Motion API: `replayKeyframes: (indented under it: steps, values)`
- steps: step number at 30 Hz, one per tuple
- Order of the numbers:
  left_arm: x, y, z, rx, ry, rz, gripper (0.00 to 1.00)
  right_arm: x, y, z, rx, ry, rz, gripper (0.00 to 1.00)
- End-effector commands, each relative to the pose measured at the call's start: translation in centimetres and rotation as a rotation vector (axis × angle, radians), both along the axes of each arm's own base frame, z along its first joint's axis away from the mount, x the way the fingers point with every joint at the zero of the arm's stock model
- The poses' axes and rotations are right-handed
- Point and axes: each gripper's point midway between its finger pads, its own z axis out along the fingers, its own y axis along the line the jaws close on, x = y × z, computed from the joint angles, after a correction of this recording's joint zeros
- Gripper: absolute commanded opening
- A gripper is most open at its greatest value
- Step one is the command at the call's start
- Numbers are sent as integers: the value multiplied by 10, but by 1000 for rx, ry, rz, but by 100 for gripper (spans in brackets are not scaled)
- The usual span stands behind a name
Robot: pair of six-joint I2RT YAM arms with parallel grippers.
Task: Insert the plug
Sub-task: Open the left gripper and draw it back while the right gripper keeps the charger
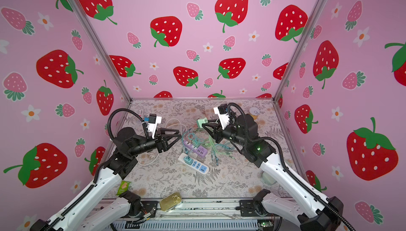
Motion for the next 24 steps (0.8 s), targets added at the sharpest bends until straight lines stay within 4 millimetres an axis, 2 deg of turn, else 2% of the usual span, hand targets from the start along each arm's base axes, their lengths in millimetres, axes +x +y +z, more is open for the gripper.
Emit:
replayKeyframes:
  steps: [1,7,9,14,18,24]
  values:
    - [13,17,-45,110,125,130,57,4,-14,-17,-95,46,-67,2]
    - [29,41,-106,248,311,307,55,0,-22,-61,-182,208,-104,1]
    - [31,45,-124,287,362,335,55,-8,-23,-76,-200,280,-106,0]
    - [35,59,-157,333,447,425,55,-22,-33,-103,-254,393,-187,0]
    - [35,67,-187,389,525,474,55,-24,-43,-125,-269,483,-294,0]
    - [41,64,-217,416,602,470,54,-33,-32,-158,-248,597,-375,0]
